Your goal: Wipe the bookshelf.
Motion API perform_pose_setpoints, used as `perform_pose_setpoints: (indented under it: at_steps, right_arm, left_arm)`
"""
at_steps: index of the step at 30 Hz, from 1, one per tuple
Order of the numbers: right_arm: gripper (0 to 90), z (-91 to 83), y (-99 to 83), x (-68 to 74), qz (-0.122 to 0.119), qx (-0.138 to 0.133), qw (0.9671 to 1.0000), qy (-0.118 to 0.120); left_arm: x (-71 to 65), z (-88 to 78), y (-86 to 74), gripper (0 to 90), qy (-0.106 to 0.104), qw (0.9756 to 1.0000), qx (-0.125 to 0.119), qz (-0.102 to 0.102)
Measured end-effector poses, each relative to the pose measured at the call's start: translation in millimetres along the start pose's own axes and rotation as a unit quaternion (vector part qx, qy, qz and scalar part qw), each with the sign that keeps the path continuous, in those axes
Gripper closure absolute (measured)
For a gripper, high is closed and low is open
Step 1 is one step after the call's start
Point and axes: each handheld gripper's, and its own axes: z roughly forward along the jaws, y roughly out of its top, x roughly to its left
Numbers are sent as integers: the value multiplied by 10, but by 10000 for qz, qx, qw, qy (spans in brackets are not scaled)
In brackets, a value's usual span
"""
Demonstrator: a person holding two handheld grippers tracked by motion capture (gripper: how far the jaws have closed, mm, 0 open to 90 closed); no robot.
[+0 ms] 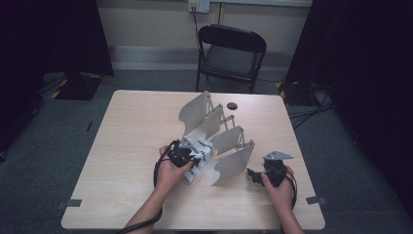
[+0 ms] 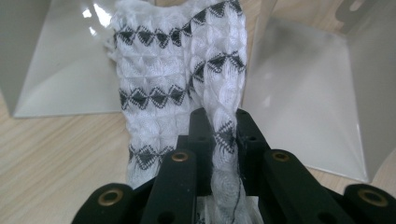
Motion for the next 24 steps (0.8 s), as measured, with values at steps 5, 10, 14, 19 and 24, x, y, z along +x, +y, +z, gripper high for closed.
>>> perform_pose_setpoints:
  at_steps: [5, 10, 14, 19, 24]
  right_arm:
    - [142, 0, 0, 0, 0, 0, 10000, 1]
    - [142, 0, 0, 0, -2, -1, 10000, -2]
    - [142, 0, 0, 0, 0, 0, 10000, 0]
    - [141, 0, 0, -1, -5, 2, 10000, 2]
    - [142, 0, 0, -1, -6, 2, 10000, 3]
  left_arm:
    - [-17, 36, 27, 703, 92, 9999, -102, -74]
    - [-3, -43, 22, 538, 466, 9988, -171, -35]
    - [56, -119, -1, 456, 599, 9979, -221, -132]
    - [121, -163, -46, 361, 687, 9970, -220, -268]
    - [161, -84, -148, 336, 598, 9975, -73, -379]
